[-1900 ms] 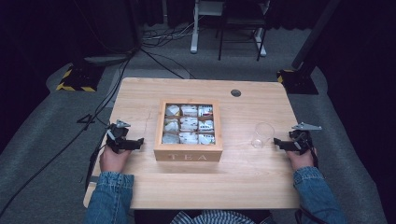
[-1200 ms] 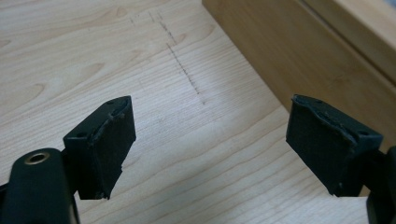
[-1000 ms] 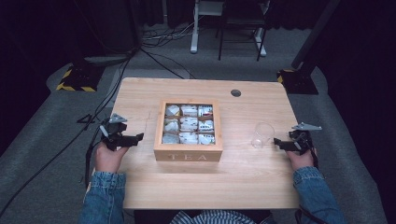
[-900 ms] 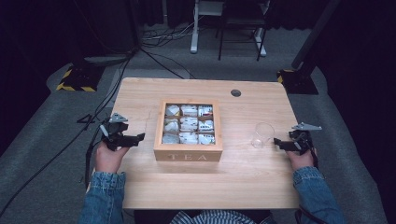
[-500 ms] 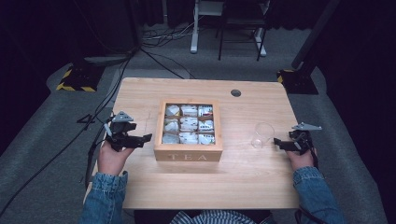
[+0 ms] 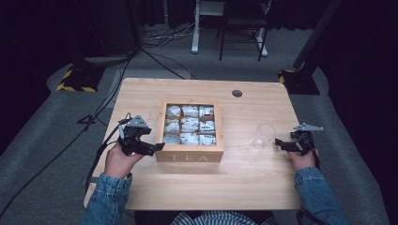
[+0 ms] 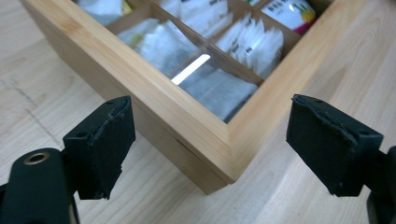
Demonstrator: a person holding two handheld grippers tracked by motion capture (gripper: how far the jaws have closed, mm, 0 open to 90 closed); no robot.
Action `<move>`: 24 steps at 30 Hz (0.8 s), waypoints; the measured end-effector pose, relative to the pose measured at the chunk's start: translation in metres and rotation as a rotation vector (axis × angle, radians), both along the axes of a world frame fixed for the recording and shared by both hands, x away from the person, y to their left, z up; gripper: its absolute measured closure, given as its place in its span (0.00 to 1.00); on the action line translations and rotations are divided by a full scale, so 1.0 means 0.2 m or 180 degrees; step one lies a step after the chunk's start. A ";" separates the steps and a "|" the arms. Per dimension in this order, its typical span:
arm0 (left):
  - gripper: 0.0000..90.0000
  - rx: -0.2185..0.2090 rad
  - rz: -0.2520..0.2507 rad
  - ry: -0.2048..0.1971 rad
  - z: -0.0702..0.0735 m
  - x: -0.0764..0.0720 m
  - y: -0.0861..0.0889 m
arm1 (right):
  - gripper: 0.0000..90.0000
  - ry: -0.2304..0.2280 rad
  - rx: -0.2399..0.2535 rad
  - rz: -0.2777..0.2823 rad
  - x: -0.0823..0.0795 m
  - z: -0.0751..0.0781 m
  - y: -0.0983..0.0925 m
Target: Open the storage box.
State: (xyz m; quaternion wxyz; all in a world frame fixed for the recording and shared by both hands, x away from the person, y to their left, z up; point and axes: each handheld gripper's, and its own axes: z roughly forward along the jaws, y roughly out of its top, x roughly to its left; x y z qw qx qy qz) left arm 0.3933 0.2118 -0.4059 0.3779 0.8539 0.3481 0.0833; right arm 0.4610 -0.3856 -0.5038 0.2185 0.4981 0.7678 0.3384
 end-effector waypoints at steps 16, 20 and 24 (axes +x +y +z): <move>0.18 0.0442 -0.0154 0.0377 -0.09 0.02 -0.09 | 0.17 0.0002 -0.0001 0.0004 0.00 0.00 0.00; 0.27 0.0595 -0.0163 0.0381 -0.09 0.02 -0.09 | 0.17 0.0002 -0.0001 0.0005 0.00 0.00 0.00; 0.37 0.0655 -0.0165 0.0382 -0.08 0.02 -0.08 | 0.17 0.0002 -0.0001 0.0005 0.00 0.00 0.00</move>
